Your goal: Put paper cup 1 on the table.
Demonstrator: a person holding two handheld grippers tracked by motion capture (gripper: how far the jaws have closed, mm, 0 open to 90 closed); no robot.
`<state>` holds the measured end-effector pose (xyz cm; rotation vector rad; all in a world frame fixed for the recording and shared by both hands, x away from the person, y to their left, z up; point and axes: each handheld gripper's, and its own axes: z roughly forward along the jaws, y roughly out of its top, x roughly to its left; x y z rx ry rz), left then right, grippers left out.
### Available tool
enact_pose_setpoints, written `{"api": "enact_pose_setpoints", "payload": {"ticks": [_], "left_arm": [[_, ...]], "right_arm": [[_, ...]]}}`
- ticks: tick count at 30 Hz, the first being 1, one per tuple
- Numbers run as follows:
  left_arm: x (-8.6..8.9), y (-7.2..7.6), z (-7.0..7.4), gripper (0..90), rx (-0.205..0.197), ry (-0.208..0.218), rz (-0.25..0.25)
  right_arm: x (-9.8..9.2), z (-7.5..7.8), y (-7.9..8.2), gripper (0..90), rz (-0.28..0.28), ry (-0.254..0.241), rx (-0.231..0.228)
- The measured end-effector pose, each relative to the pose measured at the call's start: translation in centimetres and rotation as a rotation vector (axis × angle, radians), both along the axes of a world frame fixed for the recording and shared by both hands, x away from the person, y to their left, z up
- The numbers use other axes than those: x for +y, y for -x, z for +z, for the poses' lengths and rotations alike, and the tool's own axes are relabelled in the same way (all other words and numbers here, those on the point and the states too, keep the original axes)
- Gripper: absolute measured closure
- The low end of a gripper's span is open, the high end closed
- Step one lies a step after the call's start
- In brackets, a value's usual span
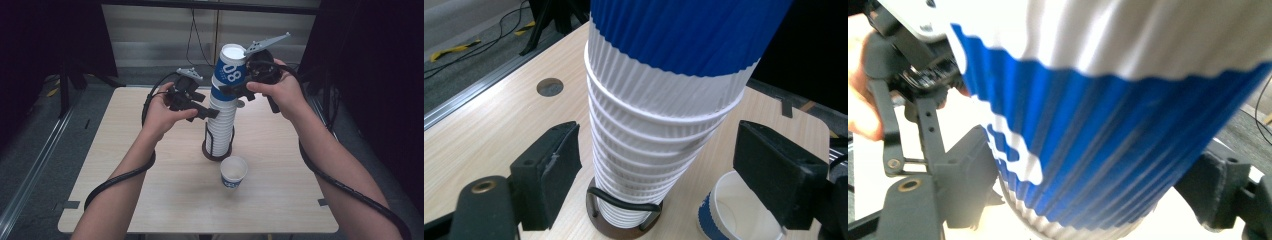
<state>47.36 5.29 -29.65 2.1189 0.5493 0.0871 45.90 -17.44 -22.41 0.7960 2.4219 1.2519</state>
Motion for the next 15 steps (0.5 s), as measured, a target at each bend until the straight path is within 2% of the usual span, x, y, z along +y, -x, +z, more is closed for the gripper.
{"api": "enact_pose_setpoints", "payload": {"ticks": [2, 9, 15], "left_arm": [[-0.1, 0.0, -0.1, 18.8, 0.002, 0.002, -0.001], [-0.1, -0.1, -0.2, 18.9, 0.008, 0.004, -0.004], [-0.2, -0.1, -0.3, 18.9, 0.013, 0.003, -0.013]], "right_arm": [[0.1, -0.2, -0.1, 16.4, -0.001, 0.0, 0.006], [0.8, -1.3, -0.4, 14.5, -0.007, 0.045, 0.019], [1.3, -1.7, -0.6, 13.4, -0.014, 0.026, 0.012]]}}
